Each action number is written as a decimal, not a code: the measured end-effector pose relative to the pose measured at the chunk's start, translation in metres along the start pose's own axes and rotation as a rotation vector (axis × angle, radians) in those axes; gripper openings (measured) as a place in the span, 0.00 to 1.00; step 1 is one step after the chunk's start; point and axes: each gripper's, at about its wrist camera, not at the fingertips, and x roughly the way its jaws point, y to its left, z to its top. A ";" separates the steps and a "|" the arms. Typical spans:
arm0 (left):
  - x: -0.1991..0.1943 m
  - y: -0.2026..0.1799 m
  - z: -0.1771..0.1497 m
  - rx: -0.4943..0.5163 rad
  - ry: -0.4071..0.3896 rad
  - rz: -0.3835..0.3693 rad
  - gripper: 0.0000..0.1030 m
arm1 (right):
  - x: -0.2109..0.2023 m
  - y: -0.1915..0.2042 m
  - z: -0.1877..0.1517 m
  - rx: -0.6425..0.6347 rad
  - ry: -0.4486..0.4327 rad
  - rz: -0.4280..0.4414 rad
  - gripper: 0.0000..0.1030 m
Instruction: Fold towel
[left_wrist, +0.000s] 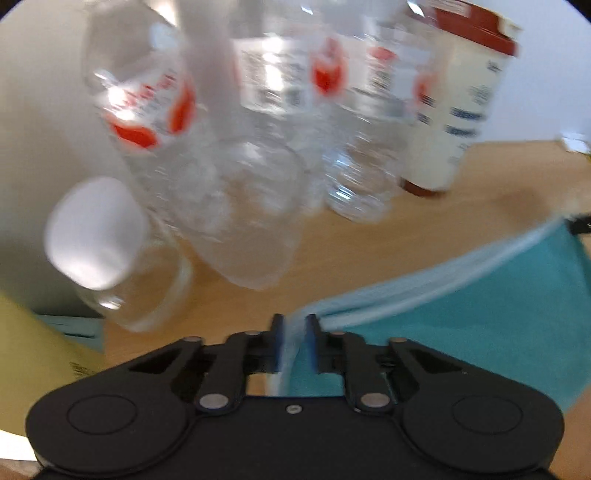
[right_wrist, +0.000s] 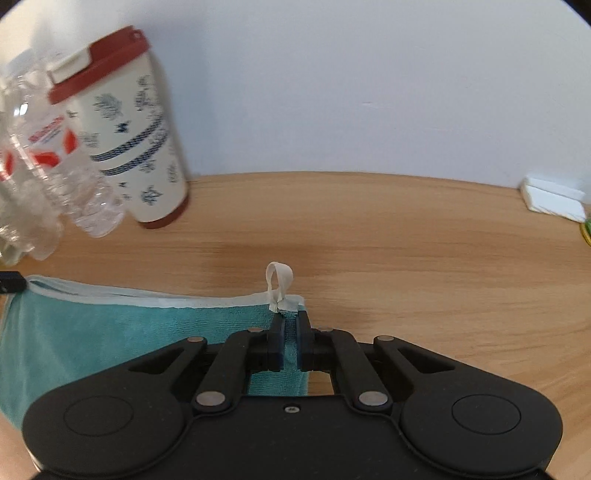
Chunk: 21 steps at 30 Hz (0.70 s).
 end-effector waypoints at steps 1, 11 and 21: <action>0.000 0.001 0.001 -0.005 0.003 0.000 0.09 | -0.002 0.000 -0.001 0.012 -0.008 -0.003 0.05; -0.011 0.008 -0.001 0.034 0.018 -0.141 0.47 | 0.008 0.007 -0.005 -0.024 0.044 -0.070 0.15; 0.006 0.004 0.001 0.134 0.061 -0.163 0.28 | 0.004 0.014 -0.008 -0.106 0.071 -0.092 0.19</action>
